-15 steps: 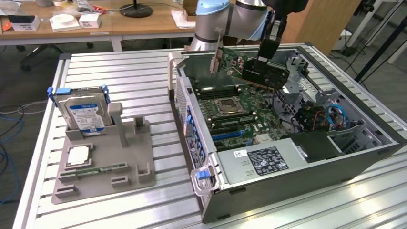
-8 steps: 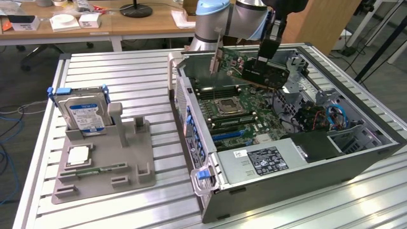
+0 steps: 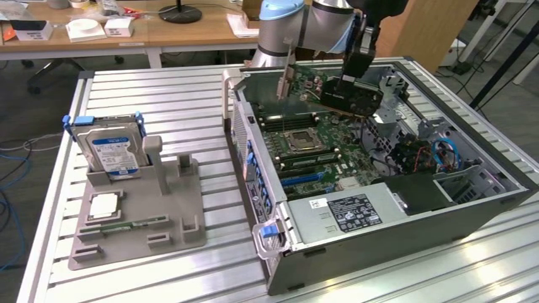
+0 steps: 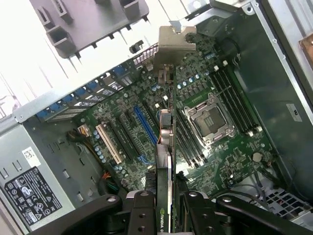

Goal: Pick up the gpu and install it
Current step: 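Insert the gpu into the slot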

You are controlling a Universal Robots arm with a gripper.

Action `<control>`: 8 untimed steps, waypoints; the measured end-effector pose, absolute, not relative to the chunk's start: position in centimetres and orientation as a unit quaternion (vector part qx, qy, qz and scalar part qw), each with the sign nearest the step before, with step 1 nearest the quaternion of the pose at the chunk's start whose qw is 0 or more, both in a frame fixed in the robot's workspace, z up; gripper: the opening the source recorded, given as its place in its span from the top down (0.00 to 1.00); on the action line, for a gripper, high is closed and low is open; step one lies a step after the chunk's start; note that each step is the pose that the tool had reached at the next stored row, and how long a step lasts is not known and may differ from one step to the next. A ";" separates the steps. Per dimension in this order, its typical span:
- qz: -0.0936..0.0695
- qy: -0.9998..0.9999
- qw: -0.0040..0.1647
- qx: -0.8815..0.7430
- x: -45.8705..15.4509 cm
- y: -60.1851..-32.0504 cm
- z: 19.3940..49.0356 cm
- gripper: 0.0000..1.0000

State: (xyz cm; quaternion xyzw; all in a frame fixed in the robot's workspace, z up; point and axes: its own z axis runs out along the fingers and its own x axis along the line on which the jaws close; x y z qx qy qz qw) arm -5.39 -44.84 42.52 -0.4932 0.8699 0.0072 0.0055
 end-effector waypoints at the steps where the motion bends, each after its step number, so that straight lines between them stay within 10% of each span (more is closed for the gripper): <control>1: 0.007 0.867 0.006 -0.498 -5.4 -44.8 42.5 0.74; 8: 0.007 0.849 0.005 -0.529 -5.4 -44.8 42.5 0.74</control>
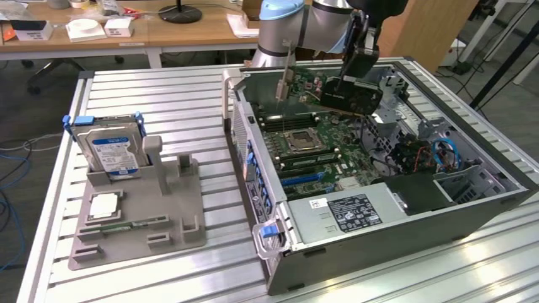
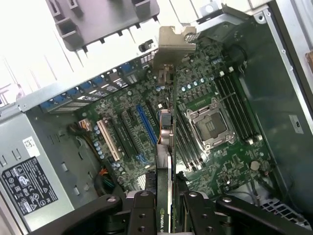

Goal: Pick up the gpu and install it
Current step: 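Insert the gpu into the slot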

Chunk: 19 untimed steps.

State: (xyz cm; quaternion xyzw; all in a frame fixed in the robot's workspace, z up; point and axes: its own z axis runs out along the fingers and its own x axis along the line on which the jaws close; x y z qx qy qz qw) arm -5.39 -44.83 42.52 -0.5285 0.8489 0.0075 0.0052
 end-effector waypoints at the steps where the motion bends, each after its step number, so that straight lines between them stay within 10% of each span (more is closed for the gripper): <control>1: 0.007 0.846 0.005 -0.533 -5.4 -44.8 42.5 0.74; 19: 0.008 0.797 0.005 -0.604 -5.4 -44.8 42.5 0.74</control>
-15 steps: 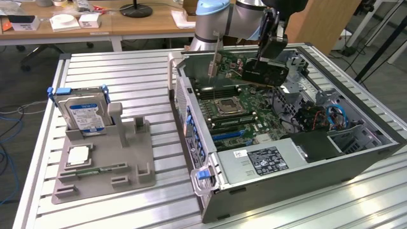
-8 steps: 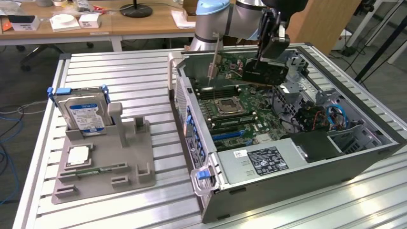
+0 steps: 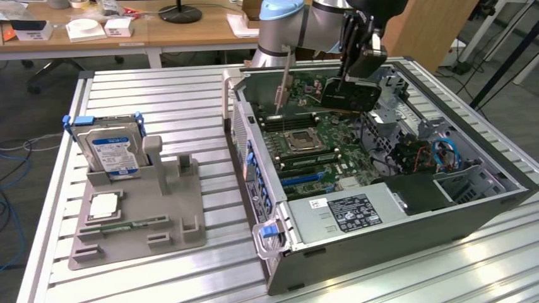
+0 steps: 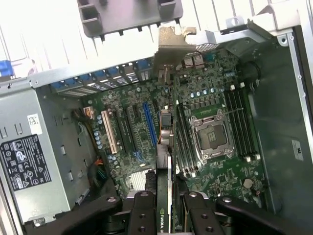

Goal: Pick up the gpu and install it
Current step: 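Insert the gpu into the slot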

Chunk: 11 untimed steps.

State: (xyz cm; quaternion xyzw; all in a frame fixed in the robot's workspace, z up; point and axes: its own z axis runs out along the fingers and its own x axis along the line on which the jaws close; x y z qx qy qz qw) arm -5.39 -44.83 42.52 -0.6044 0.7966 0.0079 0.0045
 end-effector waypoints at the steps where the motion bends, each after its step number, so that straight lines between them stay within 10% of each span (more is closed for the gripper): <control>1: 0.008 0.794 0.004 -0.608 -5.4 -44.8 42.5 0.74; 11: 0.008 0.767 0.004 -0.641 -5.4 -44.8 42.5 0.74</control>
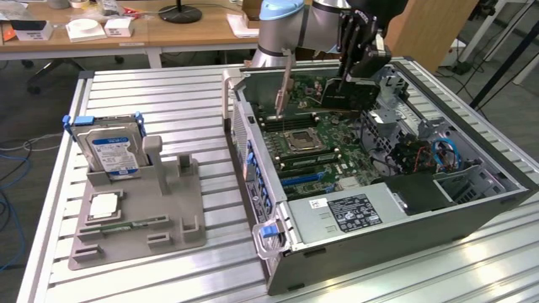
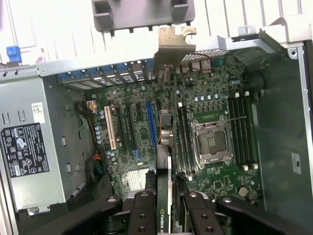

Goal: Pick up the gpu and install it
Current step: 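Insert the gpu into the slot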

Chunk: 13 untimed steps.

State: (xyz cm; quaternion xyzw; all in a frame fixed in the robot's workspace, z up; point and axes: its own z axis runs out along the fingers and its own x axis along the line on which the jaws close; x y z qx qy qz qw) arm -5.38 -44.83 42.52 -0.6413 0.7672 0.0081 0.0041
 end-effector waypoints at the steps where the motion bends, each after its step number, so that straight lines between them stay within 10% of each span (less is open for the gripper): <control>1: 0.008 0.765 0.004 -0.644 -5.4 -44.8 42.5 0.74; 13: 0.014 0.739 0.009 -0.674 -5.4 -44.8 42.5 0.74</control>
